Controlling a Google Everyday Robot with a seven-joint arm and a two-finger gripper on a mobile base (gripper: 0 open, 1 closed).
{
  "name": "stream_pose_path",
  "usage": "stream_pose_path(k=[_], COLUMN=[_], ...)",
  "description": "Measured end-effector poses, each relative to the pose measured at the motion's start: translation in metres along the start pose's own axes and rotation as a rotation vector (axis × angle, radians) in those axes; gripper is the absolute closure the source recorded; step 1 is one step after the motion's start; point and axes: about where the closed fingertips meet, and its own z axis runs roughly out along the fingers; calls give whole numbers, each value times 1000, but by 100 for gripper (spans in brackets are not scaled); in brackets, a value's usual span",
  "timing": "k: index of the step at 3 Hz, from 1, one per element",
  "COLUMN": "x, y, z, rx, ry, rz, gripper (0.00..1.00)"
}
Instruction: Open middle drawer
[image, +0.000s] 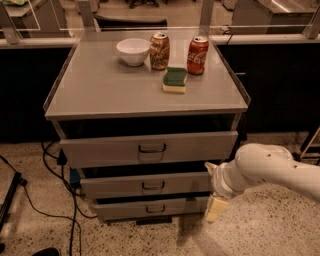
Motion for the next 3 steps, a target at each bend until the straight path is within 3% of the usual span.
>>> stream_pose_path(k=[1,2,3], x=[11,25,25], y=[9,34,34], z=[47,107,107], rx=[-39,-150,-149], ry=[-29,-38,-38], rz=[-4,1,1], gripper=[0,0,0])
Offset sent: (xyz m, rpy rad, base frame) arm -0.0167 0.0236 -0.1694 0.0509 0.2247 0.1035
